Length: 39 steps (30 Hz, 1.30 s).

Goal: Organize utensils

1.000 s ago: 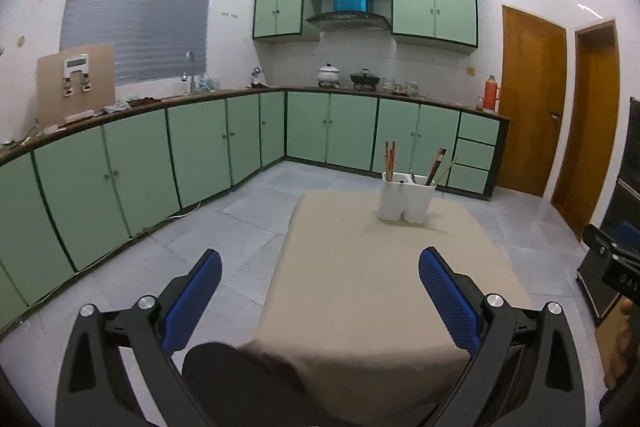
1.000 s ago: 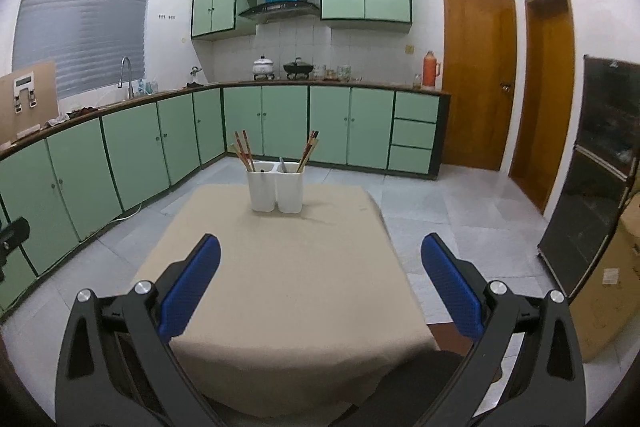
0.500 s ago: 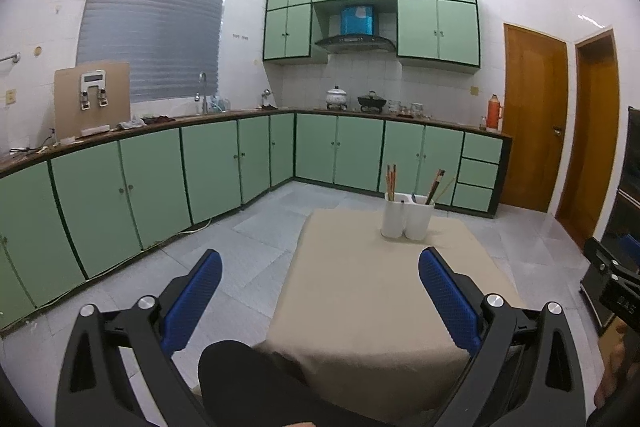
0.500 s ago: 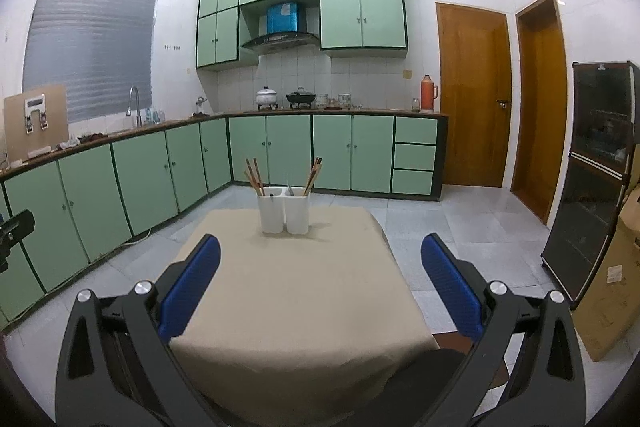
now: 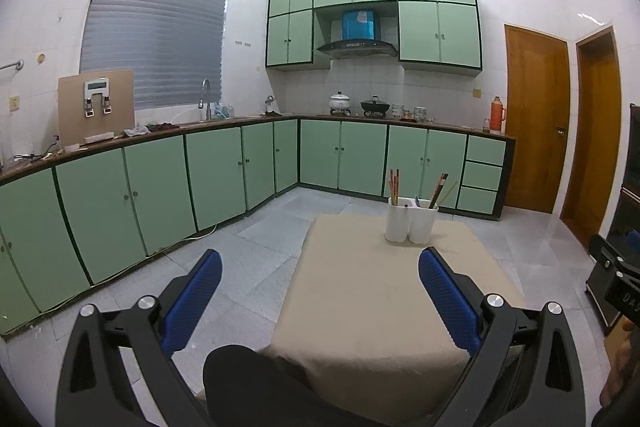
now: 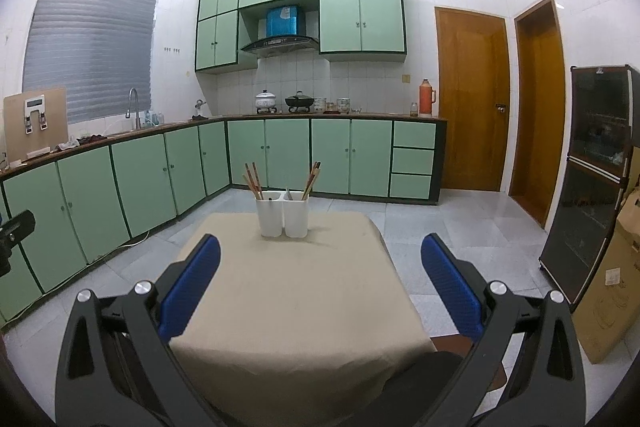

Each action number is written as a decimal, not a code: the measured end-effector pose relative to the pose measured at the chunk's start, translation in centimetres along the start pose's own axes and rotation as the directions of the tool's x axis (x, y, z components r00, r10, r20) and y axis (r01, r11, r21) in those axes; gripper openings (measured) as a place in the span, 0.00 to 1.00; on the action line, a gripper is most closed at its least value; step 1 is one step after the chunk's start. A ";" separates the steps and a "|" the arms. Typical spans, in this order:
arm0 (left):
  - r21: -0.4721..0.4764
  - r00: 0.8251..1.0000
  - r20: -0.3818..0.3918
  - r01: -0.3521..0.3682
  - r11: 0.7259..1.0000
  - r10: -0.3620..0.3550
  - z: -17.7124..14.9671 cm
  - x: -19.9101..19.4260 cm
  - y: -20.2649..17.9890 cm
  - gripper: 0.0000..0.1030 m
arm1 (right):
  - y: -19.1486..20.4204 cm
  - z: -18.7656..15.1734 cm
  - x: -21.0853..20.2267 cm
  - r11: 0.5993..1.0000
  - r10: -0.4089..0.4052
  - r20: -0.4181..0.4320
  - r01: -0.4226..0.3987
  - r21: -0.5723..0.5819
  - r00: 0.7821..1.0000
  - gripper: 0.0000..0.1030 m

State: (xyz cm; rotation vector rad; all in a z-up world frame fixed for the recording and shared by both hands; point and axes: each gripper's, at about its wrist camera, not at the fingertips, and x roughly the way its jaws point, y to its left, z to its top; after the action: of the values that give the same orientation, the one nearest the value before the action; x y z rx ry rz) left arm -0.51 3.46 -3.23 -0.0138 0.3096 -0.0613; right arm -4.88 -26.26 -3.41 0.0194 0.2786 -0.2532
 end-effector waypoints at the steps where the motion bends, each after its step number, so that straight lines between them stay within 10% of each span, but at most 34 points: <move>1: -0.001 1.000 0.001 0.000 1.000 0.000 -0.2 -0.2 0.0 0.94 | 0.0 0.0 0.0 1.000 0.000 -0.001 0.000 -0.001 1.000 0.95; 39: 0.004 1.000 0.018 -0.014 1.000 0.014 0.0 -0.3 0.0 0.94 | -0.4 -0.1 0.1 0.999 -0.014 0.016 0.013 0.031 1.000 0.95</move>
State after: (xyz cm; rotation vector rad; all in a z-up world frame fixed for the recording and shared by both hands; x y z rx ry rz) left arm -0.83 3.49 -3.15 -0.0082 0.2919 -0.0475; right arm -4.93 -26.62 -3.53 0.0459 0.2590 -0.2711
